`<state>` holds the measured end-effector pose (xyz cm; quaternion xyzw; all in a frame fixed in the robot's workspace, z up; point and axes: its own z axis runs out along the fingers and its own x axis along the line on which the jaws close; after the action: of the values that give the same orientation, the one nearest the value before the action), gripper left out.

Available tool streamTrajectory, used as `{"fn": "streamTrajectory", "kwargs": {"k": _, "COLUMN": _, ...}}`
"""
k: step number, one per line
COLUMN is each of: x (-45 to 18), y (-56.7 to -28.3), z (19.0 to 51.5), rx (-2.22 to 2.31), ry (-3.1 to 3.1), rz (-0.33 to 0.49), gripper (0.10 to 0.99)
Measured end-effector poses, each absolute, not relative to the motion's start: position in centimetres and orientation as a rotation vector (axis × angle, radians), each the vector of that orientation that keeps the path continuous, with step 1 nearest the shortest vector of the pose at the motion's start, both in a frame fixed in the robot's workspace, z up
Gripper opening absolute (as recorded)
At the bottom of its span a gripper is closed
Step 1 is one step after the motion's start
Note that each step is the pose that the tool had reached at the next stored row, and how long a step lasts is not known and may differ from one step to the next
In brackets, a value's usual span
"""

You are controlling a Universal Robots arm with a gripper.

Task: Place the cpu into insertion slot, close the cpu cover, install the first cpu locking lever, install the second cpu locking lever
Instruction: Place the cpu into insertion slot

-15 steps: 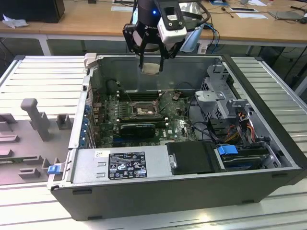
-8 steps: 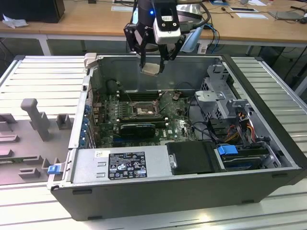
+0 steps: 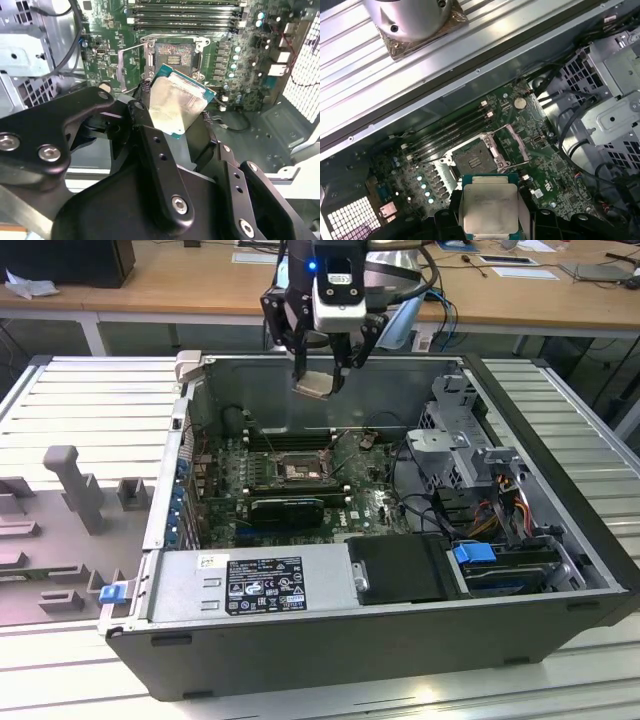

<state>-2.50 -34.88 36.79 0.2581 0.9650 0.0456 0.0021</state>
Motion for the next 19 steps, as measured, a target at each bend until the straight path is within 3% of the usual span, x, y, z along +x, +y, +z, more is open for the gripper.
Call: {"fn": "streamTrajectory", "kwargs": {"k": 19, "x": -2.53, "y": -34.88, "z": 36.63, "rx": 1.197, "ry": 2.884, "rz": 0.140, "gripper": 0.529}}
